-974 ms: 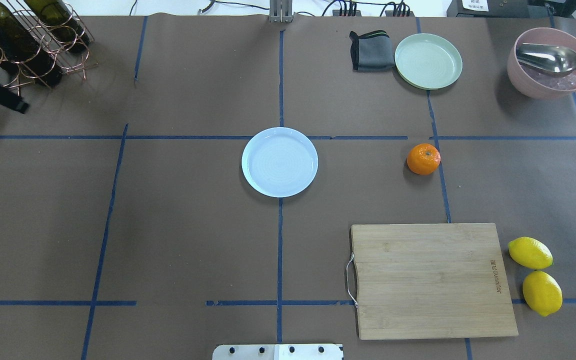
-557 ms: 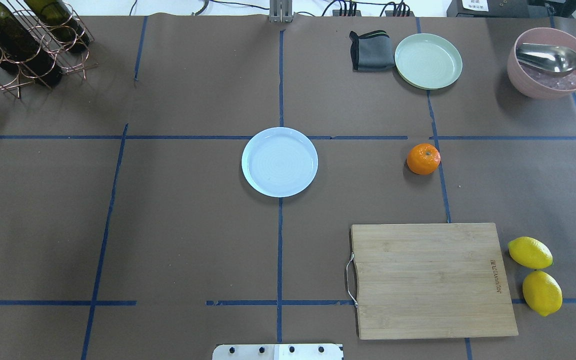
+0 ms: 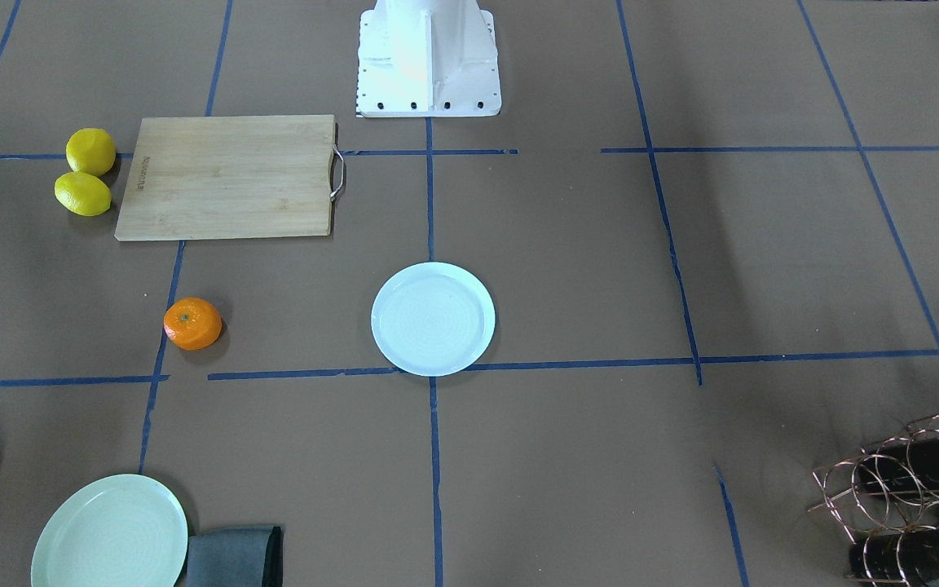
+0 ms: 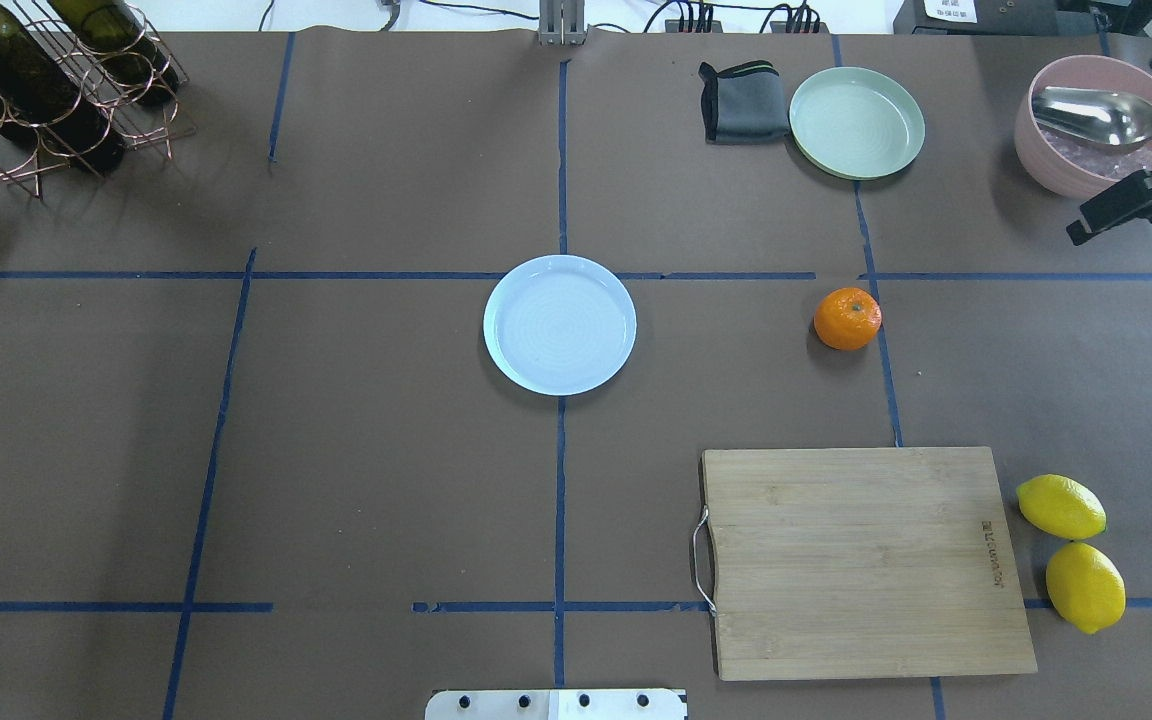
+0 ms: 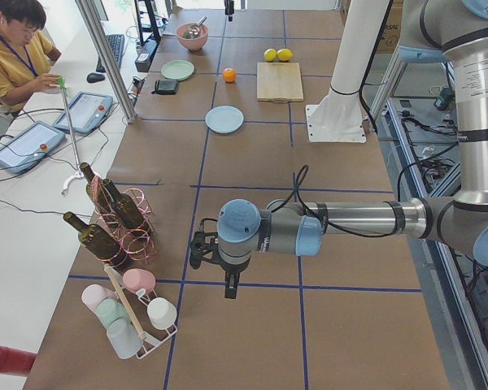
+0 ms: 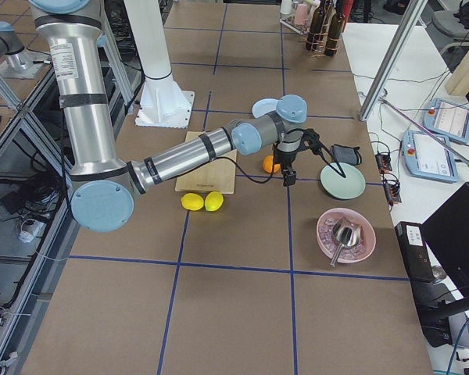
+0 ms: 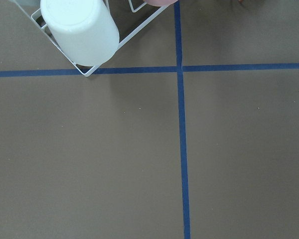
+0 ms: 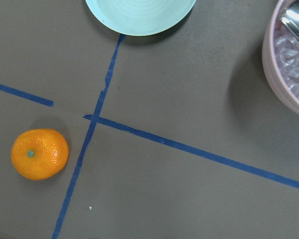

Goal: Pick orange to plate

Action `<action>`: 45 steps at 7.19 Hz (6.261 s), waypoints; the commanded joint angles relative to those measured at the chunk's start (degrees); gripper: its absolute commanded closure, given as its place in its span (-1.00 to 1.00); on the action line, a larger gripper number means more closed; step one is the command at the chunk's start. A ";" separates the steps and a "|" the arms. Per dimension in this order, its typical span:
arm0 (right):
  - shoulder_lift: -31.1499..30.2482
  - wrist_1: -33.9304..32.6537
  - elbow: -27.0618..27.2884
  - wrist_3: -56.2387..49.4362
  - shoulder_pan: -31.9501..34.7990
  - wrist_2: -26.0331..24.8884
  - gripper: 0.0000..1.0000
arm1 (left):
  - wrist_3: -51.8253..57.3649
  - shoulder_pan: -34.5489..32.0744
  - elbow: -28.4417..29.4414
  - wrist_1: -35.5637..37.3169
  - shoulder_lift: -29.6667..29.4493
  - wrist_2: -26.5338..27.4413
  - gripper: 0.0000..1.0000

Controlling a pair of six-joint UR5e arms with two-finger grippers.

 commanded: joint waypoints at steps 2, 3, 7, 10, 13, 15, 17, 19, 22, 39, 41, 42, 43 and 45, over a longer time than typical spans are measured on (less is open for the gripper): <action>9.66 7.53 -8.09 14.58 -12.17 -7.54 -1.00 | -0.25 -0.22 -0.47 -0.01 -0.16 0.41 -1.00; 10.62 13.85 -10.27 21.96 -16.92 -11.84 -1.00 | -0.25 -0.22 -0.30 -0.01 -0.16 0.41 -1.00; 11.17 16.02 -12.93 24.42 -22.68 -18.39 -1.00 | -0.34 -0.22 -0.12 -0.10 0.01 -0.12 -1.00; 10.90 16.02 -14.85 24.15 -22.94 -18.74 -1.00 | -0.25 -0.22 -0.38 -0.19 0.27 -0.12 -1.00; 10.72 16.02 -15.39 24.41 -24.96 -19.18 -1.00 | -0.25 -0.22 -0.38 -0.19 0.28 -0.12 -1.00; 10.81 16.02 -15.31 24.32 -25.05 -18.92 -0.58 | -0.25 -0.22 -0.47 -0.19 0.28 -0.12 -1.00; 11.59 15.24 -14.70 25.11 -25.05 -18.30 0.96 | -0.16 -0.22 -0.47 -0.19 0.28 -0.12 -1.00; 19.54 9.31 -15.39 30.35 -26.10 -18.30 0.94 | 0.01 -0.22 -0.56 -0.28 0.28 -0.12 -1.00; 39.83 -0.24 -25.70 42.20 -30.04 -19.26 0.92 | 0.19 -0.22 -0.65 -0.28 0.28 -0.12 -1.00; 31.91 -18.07 -12.57 10.03 -4.27 -3.90 -1.00 | 0.19 -0.22 -0.91 -0.10 0.10 0.32 -1.00; 17.29 -18.25 -9.16 -17.12 7.76 0.92 -1.00 | 0.19 -0.13 -0.82 0.16 0.19 0.58 -1.00; 12.70 -18.25 -9.85 -28.21 11.91 0.86 -1.00 | 0.19 0.39 -0.91 0.68 0.01 0.58 -1.00; 8.57 -18.25 -10.29 -34.15 16.04 0.60 -1.00 | 0.19 1.09 -1.08 2.69 -0.51 0.58 -1.00; -1.35 -17.29 -10.38 -43.22 21.69 0.77 -1.00 | 0.19 2.32 -3.10 7.09 -1.57 0.67 -1.00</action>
